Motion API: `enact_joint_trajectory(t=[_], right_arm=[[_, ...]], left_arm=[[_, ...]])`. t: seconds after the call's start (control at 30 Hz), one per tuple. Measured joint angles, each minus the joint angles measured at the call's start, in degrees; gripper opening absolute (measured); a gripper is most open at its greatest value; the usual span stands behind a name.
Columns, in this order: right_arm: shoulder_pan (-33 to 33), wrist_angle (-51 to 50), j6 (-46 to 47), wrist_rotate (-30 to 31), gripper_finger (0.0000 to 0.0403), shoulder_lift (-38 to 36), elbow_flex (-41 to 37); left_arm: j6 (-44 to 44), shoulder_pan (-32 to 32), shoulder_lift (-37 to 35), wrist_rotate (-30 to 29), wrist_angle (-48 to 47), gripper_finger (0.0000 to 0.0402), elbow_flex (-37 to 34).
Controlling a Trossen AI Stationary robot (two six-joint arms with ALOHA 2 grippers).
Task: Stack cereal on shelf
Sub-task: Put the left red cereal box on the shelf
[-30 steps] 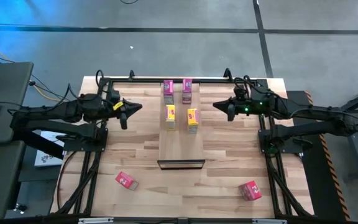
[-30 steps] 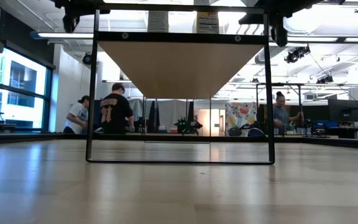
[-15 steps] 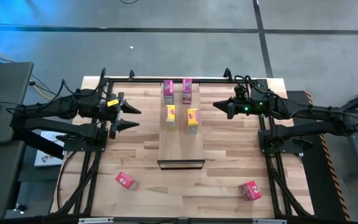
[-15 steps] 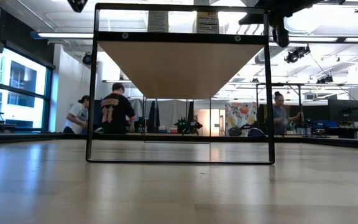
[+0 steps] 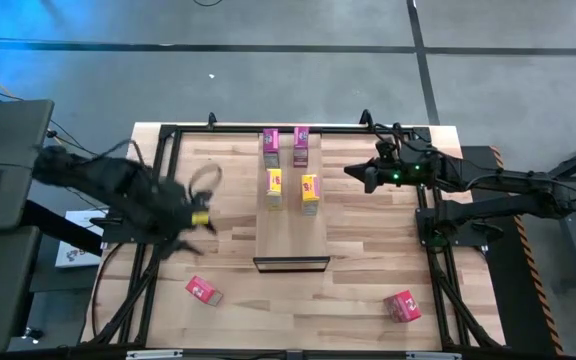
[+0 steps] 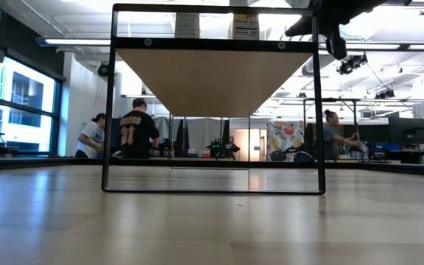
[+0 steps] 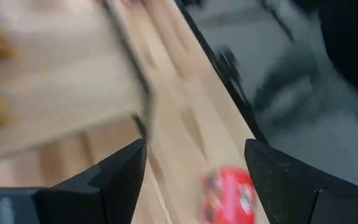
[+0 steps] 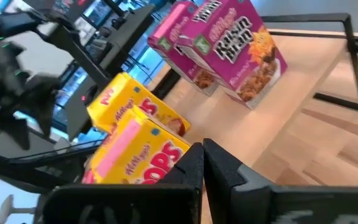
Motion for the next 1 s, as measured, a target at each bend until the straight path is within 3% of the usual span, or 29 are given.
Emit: enact_joint_trajectory(t=[0.17,0.37,0.53,0.73,0.93,1.0], right_arm=[[0.0,-2.9,-0.7,0.9,0.0000,0.0,0.0],[0.0,-5.6,-3.2,0.9,0.0000,0.0,0.0],[0.0,-6.9,-5.1,0.6,0.0000,0.0,0.0],[0.0,-7.7,-6.0,0.5,0.0000,0.0,0.0],[0.0,-8.4,-6.8,0.5,0.0000,0.0,0.0],[0.0,-8.6,-6.7,0.5,0.0000,0.0,0.0]], left_arm=[[-0.8,-13.6,6.0,-2.7,-0.8,0.0264,0.4],[-0.9,-24.1,15.1,-12.3,1.5,0.0265,0.4],[-9.5,-27.2,21.8,-12.3,1.6,0.0265,0.4],[-13.8,-28.4,25.5,-12.7,-1.8,0.0264,0.3],[-14.2,-28.3,26.1,-20.5,-2.1,0.0264,0.0],[-14.5,-28.2,26.0,-19.9,-2.1,0.0264,-0.9]])
